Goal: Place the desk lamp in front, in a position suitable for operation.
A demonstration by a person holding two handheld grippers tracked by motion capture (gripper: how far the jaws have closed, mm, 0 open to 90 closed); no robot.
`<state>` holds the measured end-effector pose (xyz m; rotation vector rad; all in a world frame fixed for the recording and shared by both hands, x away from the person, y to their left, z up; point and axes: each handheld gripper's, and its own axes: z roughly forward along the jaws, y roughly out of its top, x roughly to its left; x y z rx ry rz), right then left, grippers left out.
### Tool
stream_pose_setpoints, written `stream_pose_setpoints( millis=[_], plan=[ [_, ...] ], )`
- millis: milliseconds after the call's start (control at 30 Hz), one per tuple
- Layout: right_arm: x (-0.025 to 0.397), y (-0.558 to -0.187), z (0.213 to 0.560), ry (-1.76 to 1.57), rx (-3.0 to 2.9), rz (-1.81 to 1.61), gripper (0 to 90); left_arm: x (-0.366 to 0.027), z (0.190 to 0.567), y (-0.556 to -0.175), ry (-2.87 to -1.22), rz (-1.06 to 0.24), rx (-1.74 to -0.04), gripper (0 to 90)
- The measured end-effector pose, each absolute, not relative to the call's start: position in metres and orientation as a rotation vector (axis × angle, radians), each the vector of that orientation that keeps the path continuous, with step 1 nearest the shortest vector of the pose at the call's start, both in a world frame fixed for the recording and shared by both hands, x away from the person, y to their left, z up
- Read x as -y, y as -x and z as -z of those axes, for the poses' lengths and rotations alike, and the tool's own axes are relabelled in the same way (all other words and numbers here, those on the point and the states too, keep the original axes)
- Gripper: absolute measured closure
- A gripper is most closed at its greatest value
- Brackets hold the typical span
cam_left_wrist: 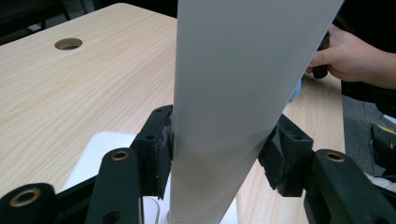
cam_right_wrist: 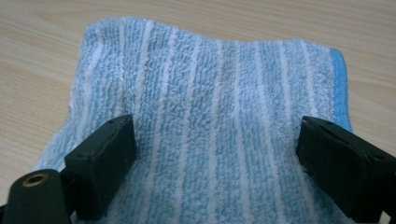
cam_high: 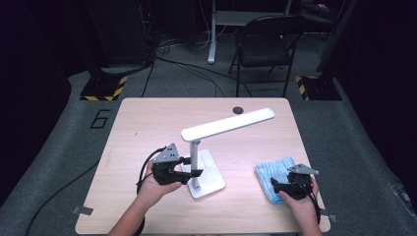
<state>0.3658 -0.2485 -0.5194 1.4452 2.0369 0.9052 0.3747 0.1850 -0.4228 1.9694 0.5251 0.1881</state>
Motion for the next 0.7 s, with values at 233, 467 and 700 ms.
stream_pose_setpoints(
  millis=[233,467,700],
  plan=[
    [0.247,-0.367,0.523,-1.461,-2.032,-0.878,10.1,-0.186,0.419,-0.374,-1.962,-0.211,-0.519,45.7],
    [0.243,-0.362,0.522,-1.459,-2.048,-0.901,27.4,-0.184,0.417,-0.373,-1.946,-0.204,-0.523,44.8],
    [0.238,-0.358,0.519,-1.445,-2.085,-0.937,56.8,-0.180,0.409,-0.375,-1.934,-0.232,-0.506,43.3]
  ],
)
